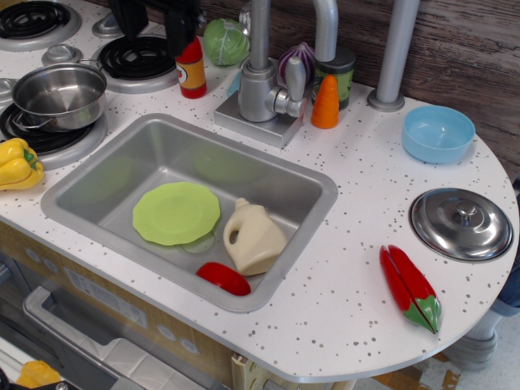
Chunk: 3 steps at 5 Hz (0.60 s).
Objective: Put red bottle in sink
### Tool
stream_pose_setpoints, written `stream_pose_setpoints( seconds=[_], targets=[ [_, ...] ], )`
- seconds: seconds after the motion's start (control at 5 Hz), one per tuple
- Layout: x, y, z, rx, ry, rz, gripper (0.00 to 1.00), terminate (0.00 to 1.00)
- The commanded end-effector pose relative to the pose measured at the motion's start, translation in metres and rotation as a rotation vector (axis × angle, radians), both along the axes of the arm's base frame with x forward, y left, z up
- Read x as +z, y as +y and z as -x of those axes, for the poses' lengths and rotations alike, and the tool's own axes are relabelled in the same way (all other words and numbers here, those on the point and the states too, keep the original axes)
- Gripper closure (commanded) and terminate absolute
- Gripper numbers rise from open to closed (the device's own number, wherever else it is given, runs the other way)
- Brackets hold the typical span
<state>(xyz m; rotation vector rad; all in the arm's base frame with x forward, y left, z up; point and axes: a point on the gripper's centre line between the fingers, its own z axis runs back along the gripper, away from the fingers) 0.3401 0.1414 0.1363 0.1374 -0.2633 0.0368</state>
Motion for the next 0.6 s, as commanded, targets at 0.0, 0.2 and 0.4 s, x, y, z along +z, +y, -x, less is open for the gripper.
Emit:
stream_pose_setpoints(
  seconds=[0.0, 0.2, 0.4],
  targets=[
    [0.008, 0.029, -0.027, -0.012, -0.096, -0.018, 0.0, 0.0],
    [0.004, 0.036, -0.039, -0.013, -0.133, -0.025, 0.0, 0.0],
    [-0.003, 0.038, -0.052, -0.012, -0.166, -0.02, 0.0, 0.0]
  ],
)
